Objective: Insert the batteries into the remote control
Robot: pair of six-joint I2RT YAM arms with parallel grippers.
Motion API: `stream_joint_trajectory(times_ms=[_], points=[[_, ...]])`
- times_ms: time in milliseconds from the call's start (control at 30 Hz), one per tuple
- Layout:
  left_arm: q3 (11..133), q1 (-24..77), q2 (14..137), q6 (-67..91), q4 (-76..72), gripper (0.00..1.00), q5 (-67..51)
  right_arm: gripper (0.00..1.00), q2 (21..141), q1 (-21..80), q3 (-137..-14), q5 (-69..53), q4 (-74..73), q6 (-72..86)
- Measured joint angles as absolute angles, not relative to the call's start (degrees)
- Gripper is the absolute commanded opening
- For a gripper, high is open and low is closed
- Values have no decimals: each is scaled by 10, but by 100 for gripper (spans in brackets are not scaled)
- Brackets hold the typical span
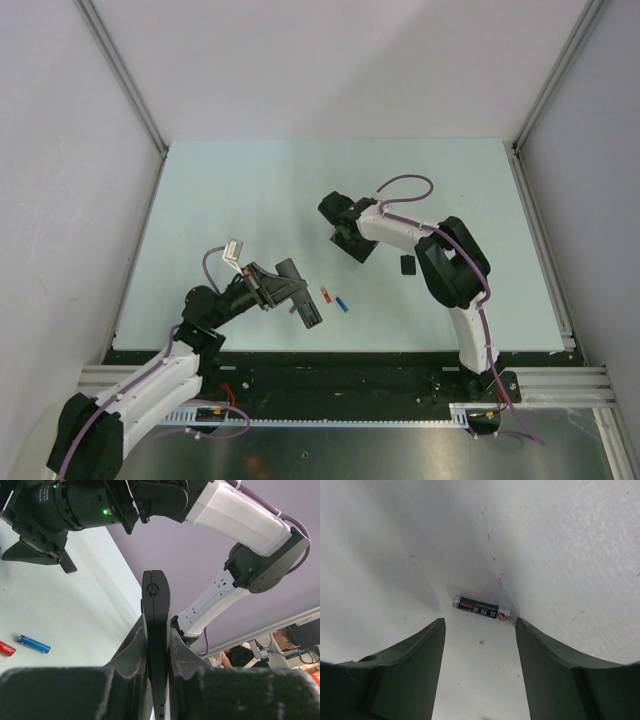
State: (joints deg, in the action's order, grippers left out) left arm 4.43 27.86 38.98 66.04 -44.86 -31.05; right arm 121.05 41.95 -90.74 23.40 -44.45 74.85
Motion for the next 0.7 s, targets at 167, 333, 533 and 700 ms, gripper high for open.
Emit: stream_joint_trajectory(times_ms=[167, 333, 533, 700], points=[[44, 279, 390, 660, -449, 0, -311, 62, 1210, 412, -908, 224, -451, 773], [44, 279, 390, 661, -449, 0, -311, 61, 1210, 402, -910, 206, -458, 795], [43, 279, 390, 661, -449, 0, -310, 62, 1211, 394, -912, 190, -463, 806], [41, 279, 390, 661, -448, 0, -310, 58, 1213, 390, -917, 183, -469, 810]])
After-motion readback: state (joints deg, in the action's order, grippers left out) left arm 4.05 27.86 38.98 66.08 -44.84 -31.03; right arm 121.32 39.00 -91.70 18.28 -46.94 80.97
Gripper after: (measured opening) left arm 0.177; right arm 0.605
